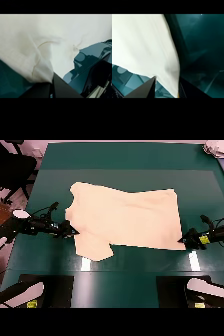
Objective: Fold the shirts.
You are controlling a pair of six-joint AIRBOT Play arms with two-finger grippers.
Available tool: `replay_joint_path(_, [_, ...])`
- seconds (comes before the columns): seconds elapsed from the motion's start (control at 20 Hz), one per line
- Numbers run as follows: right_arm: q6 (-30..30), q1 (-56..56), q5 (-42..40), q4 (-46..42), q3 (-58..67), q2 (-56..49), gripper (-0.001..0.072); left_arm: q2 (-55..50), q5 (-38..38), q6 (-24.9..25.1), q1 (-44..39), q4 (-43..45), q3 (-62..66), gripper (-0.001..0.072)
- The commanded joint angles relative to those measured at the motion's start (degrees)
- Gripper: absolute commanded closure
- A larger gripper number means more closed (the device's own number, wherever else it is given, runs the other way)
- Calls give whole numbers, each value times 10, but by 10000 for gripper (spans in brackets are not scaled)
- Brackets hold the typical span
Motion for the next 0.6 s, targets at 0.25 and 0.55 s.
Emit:
replay_joint_path(0.25, [0, 0, 53, 36, 1, 1, 688, 4, 0, 31, 0, -12, 1, 686])
replay_joint_path(0.55, [-54, 0, 52, 297, 54, 121, 689, 115, 1, 60, 0, -27, 82, 687])
